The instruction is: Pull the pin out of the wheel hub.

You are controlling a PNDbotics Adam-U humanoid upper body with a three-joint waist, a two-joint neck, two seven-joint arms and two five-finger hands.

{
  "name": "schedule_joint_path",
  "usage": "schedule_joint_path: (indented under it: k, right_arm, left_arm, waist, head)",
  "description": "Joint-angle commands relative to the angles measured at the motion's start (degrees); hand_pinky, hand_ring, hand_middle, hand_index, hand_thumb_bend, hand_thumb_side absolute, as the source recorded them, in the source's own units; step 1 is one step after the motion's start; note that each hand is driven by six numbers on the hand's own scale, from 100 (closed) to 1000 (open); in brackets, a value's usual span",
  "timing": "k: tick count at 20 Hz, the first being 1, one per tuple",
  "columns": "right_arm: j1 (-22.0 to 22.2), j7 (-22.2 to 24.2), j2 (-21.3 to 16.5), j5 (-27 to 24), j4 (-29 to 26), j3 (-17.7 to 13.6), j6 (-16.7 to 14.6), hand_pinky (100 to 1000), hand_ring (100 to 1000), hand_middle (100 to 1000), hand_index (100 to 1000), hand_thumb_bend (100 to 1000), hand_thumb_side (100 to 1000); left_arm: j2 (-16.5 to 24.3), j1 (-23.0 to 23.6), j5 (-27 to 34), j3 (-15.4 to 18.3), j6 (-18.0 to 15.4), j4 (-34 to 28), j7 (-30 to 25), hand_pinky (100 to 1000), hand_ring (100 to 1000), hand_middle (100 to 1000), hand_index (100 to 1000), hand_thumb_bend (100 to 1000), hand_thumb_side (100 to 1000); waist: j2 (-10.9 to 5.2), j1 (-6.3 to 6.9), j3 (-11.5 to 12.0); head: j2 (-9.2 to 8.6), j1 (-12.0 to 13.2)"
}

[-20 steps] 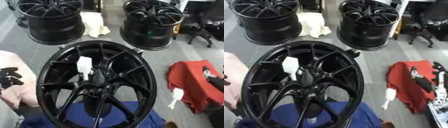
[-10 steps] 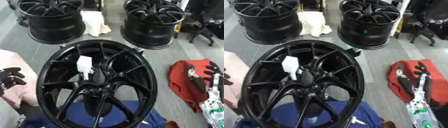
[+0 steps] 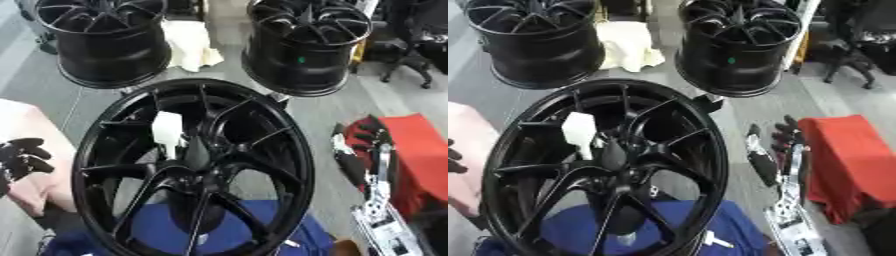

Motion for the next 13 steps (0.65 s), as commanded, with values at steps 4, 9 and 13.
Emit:
schedule_joint_path:
  k: [4, 9, 13]
  right_arm:
    - [-0.2, -0.9, -0.1, -2.7, 1.0, 0.9, -2.4, 642, 706, 708, 874, 288, 403]
    - [0.9, -1.2, -0.1, -3.6, 1.1, 1.1, -3.2, 641, 702, 702, 867, 278, 407]
    - [1.3, -1.1, -0.3, -3.7, 0.8, 1.0, -3.0, 640, 701, 698, 862, 276, 409]
  left_arm:
    - [0.2, -0.1, -0.7, -0.1, -0.6, -0.7, 0.0, 746, 610, 629, 823, 152, 704]
    - [-0.1, 0.3, -1.1, -0.1, -0.6, -0.7, 0.0, 746, 610, 628, 823, 148, 706]
    - [-0.3, 0.4, -1.1, 0.1, -0.4, -1.0, 0.0, 746, 609, 627, 822, 145, 707]
  waist:
    - [-0.26, 0.35, -0.2]
    - [-0.38, 0.35, -0.2]
    - [-0.38, 0.25, 0.0]
  head:
    - [-1.0, 0.1]
    - [-1.15, 0.2]
    - [-0.77, 0.7]
